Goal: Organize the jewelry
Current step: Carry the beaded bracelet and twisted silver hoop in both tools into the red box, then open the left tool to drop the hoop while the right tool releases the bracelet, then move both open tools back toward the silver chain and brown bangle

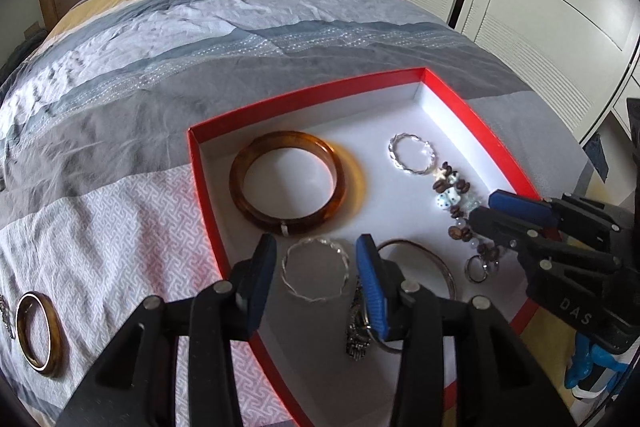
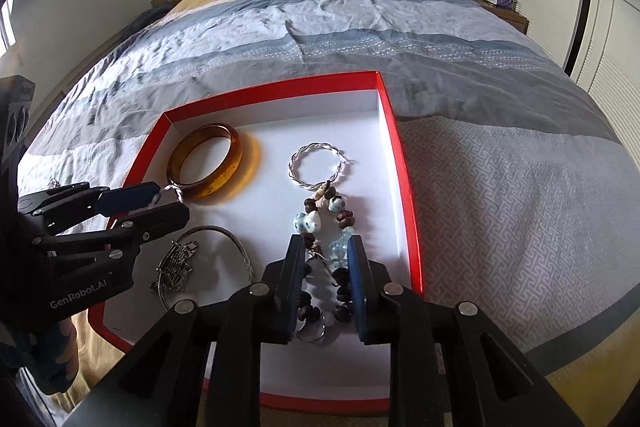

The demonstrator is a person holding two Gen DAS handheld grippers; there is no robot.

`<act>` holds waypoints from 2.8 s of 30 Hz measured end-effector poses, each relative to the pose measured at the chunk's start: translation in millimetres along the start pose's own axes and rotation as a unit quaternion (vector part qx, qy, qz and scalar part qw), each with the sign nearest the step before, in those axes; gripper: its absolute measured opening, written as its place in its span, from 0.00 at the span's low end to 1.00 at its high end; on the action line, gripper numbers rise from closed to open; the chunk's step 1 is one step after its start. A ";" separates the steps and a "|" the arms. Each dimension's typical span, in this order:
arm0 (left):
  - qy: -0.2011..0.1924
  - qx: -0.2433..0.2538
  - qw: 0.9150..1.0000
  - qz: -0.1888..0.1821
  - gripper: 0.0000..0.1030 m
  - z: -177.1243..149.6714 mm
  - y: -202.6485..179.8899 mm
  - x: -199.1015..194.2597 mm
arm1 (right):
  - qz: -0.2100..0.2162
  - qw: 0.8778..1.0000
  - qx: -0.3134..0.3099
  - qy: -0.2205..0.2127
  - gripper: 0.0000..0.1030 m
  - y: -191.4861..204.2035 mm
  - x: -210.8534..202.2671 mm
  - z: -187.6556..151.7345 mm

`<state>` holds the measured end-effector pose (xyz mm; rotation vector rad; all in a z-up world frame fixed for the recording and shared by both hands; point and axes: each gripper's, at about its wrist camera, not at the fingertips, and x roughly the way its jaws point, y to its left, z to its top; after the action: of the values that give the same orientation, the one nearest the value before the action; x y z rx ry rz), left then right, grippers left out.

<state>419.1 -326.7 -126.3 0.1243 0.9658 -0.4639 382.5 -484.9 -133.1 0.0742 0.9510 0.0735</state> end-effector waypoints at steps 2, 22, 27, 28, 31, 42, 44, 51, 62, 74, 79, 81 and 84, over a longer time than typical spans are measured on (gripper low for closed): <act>0.001 0.000 1.000 -0.001 0.41 -0.3 -1.0 -2.5 | -0.002 1.000 -0.001 0.001 0.28 0.5 -4.3 -1.6; -0.069 0.015 0.997 0.025 0.50 -31.7 -19.4 -158.0 | -0.017 0.997 0.032 -0.061 0.42 33.9 -142.9 -45.5; -0.084 0.016 0.995 0.046 0.51 -61.2 -17.5 -213.5 | -0.006 0.997 0.025 -0.067 0.42 65.2 -182.6 -69.2; -0.086 0.015 0.995 0.048 0.51 -68.1 -15.8 -224.0 | -0.005 0.997 0.024 -0.070 0.42 70.4 -190.0 -73.5; -0.091 0.008 0.994 0.062 0.51 -87.1 -9.7 -252.9 | -0.002 0.997 0.024 -0.077 0.43 85.2 -210.7 -84.4; -0.124 -0.013 0.988 0.091 0.51 -161.0 20.2 -340.7 | 0.000 0.995 0.006 -0.101 0.49 136.8 -271.8 -110.1; -0.127 -0.021 0.987 0.094 0.51 -171.6 30.0 -352.9 | 0.002 0.995 0.006 -0.101 0.50 146.7 -278.1 -114.2; -0.137 -0.054 0.983 0.111 0.51 -208.8 69.4 -384.1 | 0.009 0.995 0.011 -0.094 0.51 177.7 -281.5 -120.4; -0.124 -0.119 0.978 0.115 0.51 -247.4 140.7 -392.9 | 0.022 0.997 -0.009 -0.073 0.51 240.1 -266.3 -111.6; -0.087 -0.186 0.971 0.123 0.51 -269.6 213.8 -362.3 | 0.035 0.997 -0.067 -0.029 0.52 307.3 -215.6 -92.1; -0.063 -0.204 0.968 0.128 0.51 -274.2 236.1 -342.5 | 0.048 0.995 -0.086 -0.011 0.52 327.1 -189.5 -84.6; -0.054 -0.208 0.968 0.130 0.51 -274.4 241.4 -333.5 | 0.051 0.994 -0.092 -0.002 0.52 331.1 -178.4 -83.0; -0.039 -0.212 0.967 0.134 0.51 -273.6 248.7 -319.2 | 0.055 0.994 -0.098 0.012 0.52 336.4 -159.4 -80.1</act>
<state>165.1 83.0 -47.3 -0.1483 0.9339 -0.0078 214.9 -162.9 -18.2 -0.0549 0.9582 0.2695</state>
